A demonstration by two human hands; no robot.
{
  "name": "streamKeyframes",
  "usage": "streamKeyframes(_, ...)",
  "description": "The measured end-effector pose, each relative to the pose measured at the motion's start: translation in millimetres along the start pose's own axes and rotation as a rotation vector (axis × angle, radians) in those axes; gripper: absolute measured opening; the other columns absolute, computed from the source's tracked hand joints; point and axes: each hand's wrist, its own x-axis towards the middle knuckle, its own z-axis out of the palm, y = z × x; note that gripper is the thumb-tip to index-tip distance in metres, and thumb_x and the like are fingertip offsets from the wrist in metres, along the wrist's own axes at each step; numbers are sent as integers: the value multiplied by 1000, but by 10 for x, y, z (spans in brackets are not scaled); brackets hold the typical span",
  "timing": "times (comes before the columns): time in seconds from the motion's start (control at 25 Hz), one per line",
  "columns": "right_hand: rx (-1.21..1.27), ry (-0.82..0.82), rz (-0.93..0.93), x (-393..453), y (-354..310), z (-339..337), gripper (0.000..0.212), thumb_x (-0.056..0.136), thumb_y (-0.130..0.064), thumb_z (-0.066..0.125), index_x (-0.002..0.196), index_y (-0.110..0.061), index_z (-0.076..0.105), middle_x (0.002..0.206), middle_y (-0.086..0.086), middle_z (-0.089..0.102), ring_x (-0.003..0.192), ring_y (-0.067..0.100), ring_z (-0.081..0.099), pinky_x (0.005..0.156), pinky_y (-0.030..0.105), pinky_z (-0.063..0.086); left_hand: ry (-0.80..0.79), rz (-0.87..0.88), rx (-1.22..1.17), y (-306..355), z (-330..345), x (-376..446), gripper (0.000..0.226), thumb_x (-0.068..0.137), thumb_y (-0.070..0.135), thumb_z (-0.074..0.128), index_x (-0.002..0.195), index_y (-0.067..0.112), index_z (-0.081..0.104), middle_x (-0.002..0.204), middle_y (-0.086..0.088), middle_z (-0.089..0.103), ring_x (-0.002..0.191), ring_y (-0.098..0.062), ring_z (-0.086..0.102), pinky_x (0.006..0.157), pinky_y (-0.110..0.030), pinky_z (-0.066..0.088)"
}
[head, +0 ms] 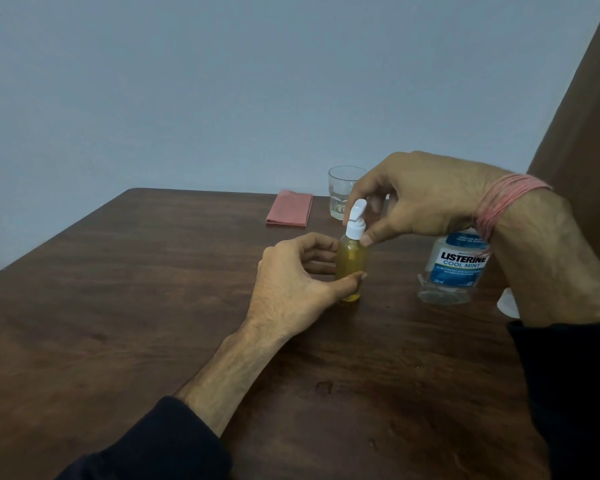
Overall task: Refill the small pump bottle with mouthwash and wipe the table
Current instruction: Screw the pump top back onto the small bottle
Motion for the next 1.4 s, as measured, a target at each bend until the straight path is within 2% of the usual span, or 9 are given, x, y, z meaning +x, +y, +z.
streamKeyframes(0.16,13,-5,41,1,9,8,35,84,-68,80,97,-35,76,83,-10,80,78,3,72,72,28,47,-36,12,-7,13,7,-8,44,77,42,108,114,34,85,103,24,88,98,6,84,97,-34,72)
streamKeyframes(0.36,24,18,8,-14,-25,11,26,79,-56,91,93,-38,78,77,-24,76,70,-7,67,67,24,45,-54,9,-10,9,2,-11,44,79,42,107,116,34,85,105,22,88,101,4,85,99,-35,71)
streamKeyframes(0.52,8,49,11,9,-21,28,33,79,-60,89,90,-30,79,71,-12,78,74,2,72,70,28,52,-58,8,4,-3,14,2,49,76,45,109,118,34,85,106,23,88,101,7,84,99,-34,71)
streamKeyframes(0.76,39,316,35,-182,20,431,37,91,-64,78,80,-32,63,67,-10,69,68,5,63,62,31,46,-43,67,37,-49,46,-4,49,77,46,107,118,34,83,106,28,86,102,12,82,101,-26,69)
streamKeyframes(0.88,140,395,55,-248,20,610,34,97,-62,71,87,-30,65,65,-6,66,66,10,62,63,34,49,-96,32,-17,-64,14,22,48,79,41,108,120,33,83,108,23,88,106,6,83,104,-36,69)
streamKeyframes(1.0,384,480,94,-293,-24,846,31,101,-53,72,88,-26,70,58,-6,63,53,13,59,57,33,52,-192,5,-59,-72,-42,34,43,84,36,105,120,34,81,113,17,89,113,1,83,97,-45,71)
streamKeyframes(1.16,466,740,205,-327,-119,1116,25,97,-55,77,90,-30,77,51,-11,52,47,6,49,54,23,41,-161,53,-20,-35,-2,-26,41,87,31,103,121,33,81,113,20,88,114,4,82,108,-41,67)
streamKeyframes(1.32,490,867,285,-304,-214,1203,40,94,-59,78,118,-29,83,55,0,59,53,11,63,65,32,60,-126,72,40,11,24,-62,45,90,29,100,130,28,80,118,19,87,120,8,78,118,-39,62)
streamKeyframes(1.4,488,895,328,-284,-237,1232,48,93,-62,77,126,-28,80,52,1,57,56,13,64,69,38,63,-115,79,64,34,27,-85,46,91,27,98,133,27,79,119,19,86,120,10,77,118,-36,62)
